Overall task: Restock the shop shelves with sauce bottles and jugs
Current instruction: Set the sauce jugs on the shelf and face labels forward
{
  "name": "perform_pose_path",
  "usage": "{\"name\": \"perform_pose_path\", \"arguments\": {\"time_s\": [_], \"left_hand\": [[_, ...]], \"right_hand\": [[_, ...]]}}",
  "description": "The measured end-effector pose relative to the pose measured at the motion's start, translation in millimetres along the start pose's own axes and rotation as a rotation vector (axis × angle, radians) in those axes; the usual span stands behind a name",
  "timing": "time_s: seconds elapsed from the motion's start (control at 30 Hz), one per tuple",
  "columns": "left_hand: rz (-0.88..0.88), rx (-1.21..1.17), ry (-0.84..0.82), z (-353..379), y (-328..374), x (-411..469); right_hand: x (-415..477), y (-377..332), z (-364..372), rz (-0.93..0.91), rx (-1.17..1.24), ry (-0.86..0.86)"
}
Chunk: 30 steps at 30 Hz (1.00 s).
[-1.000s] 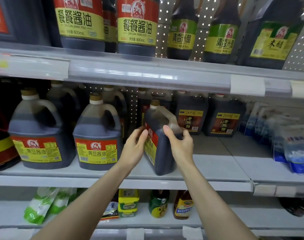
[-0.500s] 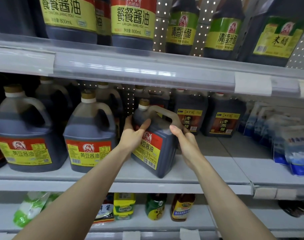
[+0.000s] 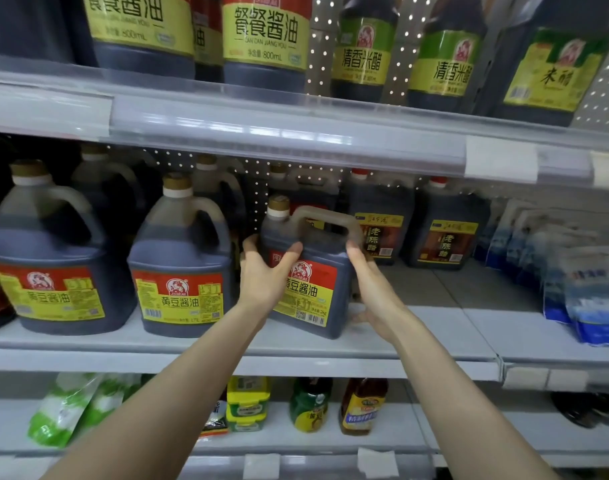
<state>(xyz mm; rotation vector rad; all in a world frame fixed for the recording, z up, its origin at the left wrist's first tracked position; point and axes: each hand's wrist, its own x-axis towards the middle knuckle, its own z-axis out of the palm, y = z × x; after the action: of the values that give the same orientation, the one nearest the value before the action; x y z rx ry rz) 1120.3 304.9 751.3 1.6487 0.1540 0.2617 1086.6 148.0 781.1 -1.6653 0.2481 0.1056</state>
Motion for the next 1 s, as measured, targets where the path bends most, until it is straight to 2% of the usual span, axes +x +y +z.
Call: {"name": "perform_pose_path", "arguments": {"time_s": [0.17,0.5,0.7,1.0], "left_hand": [[-0.125,-0.141,-0.131,-2,-8,-2],[-0.078,-0.157,0.011,11,-17,10],[-0.074,-0.178,0.04,18,-19,23],[-0.067,-0.186,0.048,21,-20,39]], "right_hand": [[3,17,8,0.023,0.083,0.016],[45,14,5,0.034,0.13,0.03],[67,8,8,0.043,0.124,-0.017],[92,-1,10,0.028,0.065,0.037]]}}
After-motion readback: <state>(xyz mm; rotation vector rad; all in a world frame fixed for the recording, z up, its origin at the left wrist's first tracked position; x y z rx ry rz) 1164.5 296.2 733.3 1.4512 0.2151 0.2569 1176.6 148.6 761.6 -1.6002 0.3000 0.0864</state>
